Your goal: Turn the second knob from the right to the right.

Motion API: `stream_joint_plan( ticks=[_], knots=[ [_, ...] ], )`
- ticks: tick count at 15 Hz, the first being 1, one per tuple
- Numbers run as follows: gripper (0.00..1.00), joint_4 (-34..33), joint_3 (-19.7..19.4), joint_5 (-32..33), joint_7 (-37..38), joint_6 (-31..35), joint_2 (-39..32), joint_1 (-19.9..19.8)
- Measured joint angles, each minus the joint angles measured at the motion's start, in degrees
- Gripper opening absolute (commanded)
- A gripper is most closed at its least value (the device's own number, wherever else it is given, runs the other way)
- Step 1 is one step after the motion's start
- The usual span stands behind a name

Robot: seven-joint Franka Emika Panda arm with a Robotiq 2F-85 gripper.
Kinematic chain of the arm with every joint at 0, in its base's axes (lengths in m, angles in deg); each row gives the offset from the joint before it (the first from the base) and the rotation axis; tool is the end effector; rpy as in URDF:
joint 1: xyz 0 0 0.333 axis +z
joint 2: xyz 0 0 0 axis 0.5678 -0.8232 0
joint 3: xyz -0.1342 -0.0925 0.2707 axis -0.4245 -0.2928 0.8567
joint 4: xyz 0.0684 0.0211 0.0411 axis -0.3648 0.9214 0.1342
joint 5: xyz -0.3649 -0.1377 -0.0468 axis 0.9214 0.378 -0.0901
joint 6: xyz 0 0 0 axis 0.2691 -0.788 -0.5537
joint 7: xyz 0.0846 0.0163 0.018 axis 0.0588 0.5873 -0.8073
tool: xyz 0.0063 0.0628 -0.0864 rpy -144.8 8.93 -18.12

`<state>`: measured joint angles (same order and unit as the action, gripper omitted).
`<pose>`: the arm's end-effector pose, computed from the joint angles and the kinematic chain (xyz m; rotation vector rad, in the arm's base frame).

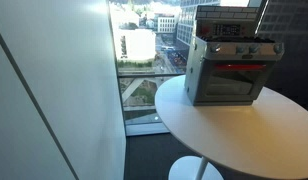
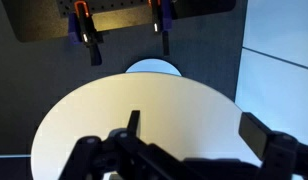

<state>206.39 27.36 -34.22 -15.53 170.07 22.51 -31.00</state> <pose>0.2678 0.0952 0.5034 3.1068 -0.2783 0.0586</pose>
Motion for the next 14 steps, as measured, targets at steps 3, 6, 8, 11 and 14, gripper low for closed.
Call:
stream_joint_plan(
  ticks=[3,6,8,11,14],
  knots=[
    [1.00,0.0,0.0,0.0,0.0,0.0,0.0,0.0],
    [1.00,0.0,0.0,0.0,0.0,0.0,0.0,0.0],
    [1.00,0.0,0.0,0.0,0.0,0.3,0.0,-0.1],
    [1.00,-0.7,0.0,0.0,0.0,1.5,0.0,-0.3],
    [1.00,-2.2,0.0,0.1,0.0,3.6,-0.2,-0.9]
  ],
)
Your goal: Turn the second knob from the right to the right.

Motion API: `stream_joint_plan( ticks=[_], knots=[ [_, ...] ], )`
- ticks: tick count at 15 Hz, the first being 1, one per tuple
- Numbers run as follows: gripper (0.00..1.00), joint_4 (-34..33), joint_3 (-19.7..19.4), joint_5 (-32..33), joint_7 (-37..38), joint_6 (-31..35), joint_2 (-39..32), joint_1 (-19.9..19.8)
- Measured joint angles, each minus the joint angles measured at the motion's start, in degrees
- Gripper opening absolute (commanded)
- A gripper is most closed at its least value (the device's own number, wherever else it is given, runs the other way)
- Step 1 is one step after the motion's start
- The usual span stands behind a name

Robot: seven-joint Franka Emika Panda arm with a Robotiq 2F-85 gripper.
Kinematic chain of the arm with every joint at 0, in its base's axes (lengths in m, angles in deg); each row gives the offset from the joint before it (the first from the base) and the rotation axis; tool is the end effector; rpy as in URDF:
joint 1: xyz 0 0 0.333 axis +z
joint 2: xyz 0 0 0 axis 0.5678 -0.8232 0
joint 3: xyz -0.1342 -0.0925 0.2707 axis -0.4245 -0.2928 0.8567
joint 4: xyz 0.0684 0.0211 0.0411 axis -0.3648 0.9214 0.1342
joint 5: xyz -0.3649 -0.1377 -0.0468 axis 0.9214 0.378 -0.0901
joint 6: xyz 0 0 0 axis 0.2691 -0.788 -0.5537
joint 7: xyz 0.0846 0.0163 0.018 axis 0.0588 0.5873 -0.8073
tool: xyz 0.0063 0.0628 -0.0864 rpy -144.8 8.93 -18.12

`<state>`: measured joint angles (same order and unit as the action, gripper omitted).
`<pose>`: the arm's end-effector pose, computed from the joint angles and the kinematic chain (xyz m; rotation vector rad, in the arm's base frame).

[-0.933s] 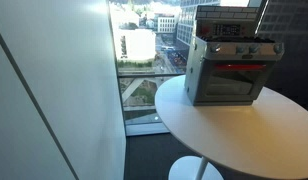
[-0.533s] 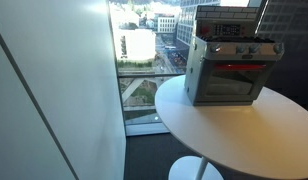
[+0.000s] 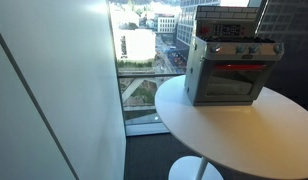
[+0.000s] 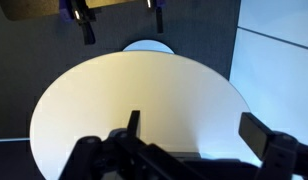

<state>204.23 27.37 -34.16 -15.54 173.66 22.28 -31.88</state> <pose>0.2782 0.0958 0.5264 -3.1192 0.2920 -0.2042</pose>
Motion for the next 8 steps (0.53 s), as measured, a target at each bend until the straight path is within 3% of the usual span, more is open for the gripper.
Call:
stream_joint_plan(
  ticks=[8],
  knots=[
    [1.00,-6.8,0.0,0.9,0.1,5.1,-4.6,-3.1]
  ],
)
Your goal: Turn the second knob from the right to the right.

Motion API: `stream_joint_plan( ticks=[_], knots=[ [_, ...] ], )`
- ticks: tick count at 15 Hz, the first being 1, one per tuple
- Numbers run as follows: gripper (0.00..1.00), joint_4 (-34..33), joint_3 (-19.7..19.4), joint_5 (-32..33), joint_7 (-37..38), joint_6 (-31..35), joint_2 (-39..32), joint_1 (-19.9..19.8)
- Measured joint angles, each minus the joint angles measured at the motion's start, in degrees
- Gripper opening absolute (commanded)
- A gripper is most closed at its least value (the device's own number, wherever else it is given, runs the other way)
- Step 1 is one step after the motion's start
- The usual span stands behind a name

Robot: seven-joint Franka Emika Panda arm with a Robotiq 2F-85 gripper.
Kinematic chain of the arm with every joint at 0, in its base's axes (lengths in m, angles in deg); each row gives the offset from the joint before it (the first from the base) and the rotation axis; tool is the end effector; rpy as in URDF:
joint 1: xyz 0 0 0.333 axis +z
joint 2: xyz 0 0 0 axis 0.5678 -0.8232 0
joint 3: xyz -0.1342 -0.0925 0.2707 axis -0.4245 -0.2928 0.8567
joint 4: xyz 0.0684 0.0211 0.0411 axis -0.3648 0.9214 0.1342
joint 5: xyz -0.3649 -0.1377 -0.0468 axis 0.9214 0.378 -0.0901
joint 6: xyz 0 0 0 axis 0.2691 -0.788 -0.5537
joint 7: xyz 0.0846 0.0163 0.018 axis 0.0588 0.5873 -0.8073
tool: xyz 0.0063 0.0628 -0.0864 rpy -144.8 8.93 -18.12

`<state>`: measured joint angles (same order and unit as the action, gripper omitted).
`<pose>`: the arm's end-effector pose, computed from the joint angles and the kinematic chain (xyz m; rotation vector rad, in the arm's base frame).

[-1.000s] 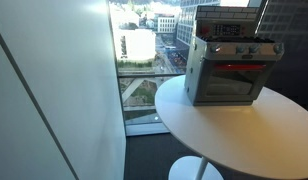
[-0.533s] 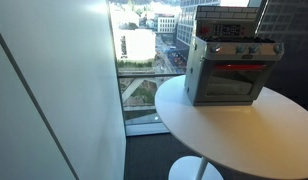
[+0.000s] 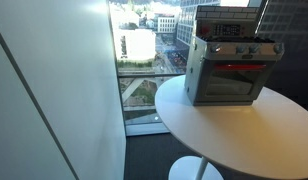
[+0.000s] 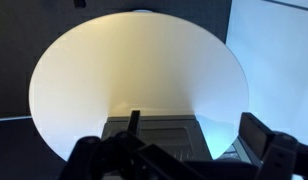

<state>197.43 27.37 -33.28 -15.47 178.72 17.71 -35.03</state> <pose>0.3121 0.0906 0.5703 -3.0721 0.3401 -0.3942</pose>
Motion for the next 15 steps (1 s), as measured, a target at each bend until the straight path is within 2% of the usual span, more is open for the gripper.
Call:
stream_joint_plan(
  ticks=[9,15],
  knots=[
    [1.00,-10.4,-0.1,3.5,3.5,5.2,-11.1,-4.6],
    [1.00,-14.0,-0.5,6.8,7.7,11.8,-18.7,-6.1]
  ],
)
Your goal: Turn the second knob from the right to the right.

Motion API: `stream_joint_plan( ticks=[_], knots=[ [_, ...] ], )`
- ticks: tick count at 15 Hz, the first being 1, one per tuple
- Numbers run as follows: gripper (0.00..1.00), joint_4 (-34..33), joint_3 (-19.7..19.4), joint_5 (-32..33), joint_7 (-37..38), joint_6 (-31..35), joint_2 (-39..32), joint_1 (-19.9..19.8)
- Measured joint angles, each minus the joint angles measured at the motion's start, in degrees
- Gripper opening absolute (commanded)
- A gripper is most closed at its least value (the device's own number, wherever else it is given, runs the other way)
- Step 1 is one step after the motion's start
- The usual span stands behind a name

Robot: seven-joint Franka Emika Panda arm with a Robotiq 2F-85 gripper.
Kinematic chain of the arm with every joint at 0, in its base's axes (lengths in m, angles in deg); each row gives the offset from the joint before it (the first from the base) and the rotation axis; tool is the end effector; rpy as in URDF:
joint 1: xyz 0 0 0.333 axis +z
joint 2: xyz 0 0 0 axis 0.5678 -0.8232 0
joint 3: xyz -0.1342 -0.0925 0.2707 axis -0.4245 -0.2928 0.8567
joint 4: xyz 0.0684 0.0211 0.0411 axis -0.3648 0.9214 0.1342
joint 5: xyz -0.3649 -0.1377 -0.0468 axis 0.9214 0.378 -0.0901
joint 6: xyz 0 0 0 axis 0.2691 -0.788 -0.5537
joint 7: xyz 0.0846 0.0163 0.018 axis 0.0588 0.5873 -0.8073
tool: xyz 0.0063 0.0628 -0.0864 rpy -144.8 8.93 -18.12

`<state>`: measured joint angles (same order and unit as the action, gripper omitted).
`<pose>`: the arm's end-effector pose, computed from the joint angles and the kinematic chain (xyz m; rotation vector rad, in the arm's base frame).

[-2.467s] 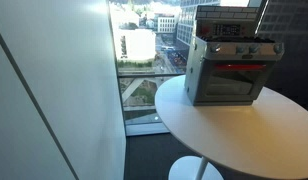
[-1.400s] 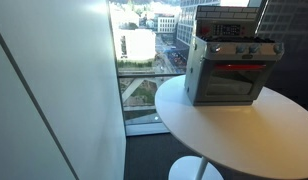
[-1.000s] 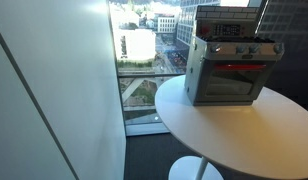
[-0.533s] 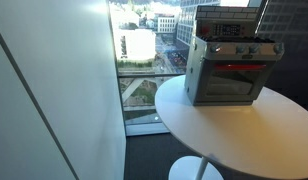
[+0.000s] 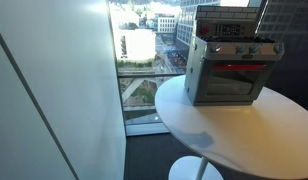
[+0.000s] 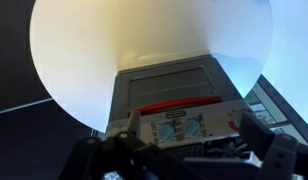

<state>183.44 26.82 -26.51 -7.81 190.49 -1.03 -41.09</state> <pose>0.4271 0.0554 0.5992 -3.0089 0.6132 -0.6024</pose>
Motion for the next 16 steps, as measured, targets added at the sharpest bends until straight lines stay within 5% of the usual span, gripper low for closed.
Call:
stream_joint_plan(
  ticks=[7,16],
  knots=[
    [1.00,-2.1,-2.2,2.4,4.3,9.9,-7.0,-2.0],
    [1.00,-3.5,-3.1,2.5,6.0,10.9,-9.4,-2.3]
  ],
)
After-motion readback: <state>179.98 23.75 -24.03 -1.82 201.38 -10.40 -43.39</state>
